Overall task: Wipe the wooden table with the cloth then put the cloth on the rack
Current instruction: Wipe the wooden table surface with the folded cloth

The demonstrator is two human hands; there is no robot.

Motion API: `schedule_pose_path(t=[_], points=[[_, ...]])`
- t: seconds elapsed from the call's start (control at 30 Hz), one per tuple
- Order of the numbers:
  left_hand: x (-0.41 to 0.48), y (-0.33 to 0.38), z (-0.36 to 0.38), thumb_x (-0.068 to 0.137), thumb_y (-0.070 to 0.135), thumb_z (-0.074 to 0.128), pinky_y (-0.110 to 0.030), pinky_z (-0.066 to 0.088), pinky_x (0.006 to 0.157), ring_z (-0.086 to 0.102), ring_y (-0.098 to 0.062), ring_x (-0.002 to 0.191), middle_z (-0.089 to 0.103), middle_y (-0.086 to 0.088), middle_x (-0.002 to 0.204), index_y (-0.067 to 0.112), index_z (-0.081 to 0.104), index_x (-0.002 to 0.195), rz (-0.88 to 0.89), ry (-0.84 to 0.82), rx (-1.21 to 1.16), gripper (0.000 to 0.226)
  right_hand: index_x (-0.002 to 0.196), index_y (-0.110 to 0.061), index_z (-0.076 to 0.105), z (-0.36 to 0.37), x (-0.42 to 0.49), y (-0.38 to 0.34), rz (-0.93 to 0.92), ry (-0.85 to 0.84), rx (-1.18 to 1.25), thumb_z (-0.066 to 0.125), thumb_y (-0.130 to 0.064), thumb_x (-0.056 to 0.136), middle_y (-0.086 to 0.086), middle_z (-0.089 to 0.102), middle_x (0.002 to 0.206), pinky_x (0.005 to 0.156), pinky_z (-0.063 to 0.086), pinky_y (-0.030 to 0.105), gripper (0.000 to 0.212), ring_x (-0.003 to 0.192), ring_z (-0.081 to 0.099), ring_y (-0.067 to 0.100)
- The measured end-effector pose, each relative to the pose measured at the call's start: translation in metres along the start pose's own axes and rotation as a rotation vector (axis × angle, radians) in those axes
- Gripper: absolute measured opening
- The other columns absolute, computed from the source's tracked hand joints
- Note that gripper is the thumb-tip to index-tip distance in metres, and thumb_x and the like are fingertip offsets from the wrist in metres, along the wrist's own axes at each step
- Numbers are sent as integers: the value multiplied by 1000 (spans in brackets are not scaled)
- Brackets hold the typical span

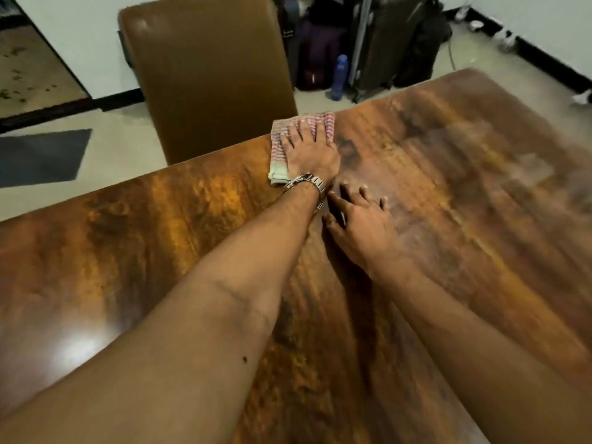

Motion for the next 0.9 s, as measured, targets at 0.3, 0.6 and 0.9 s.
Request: schedule_pose_path(t=[0.3,0.6,0.9], points=[[14,98,17,104,44,24,-53,-2,124,9,-36,153,15,-8,168,28,18,160,271,-67,17,58,139,-27,50,-11,7,51,108,26,-30,44,-44,97,11,22,163,118,13,57,46,150,18,31],[44,-6,-3,104,41,22,-56,6,123,18,-42,150,23,-16,164,23,21,160,-32,31,-34,59,151,-33,33,-26,10,45,163,-104,-50,38,-53,100,6,15,165,116,18,62,55,150,14,34],[21,0,1,105,42,20,-58,0,123,8,-39,153,11,-13,168,25,14,161,54,18,62,59,153,-29,30,-26,14,42,170,-144,-52,41,-48,100,7,12,165,114,14,67,57,150,10,37]])
Point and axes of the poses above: each hand's wrist, its own x-axis towards the middle knuckle, its own z-axis out of the palm, y = z × x, the point moved 3 cm from there along x, towards the middle knuckle
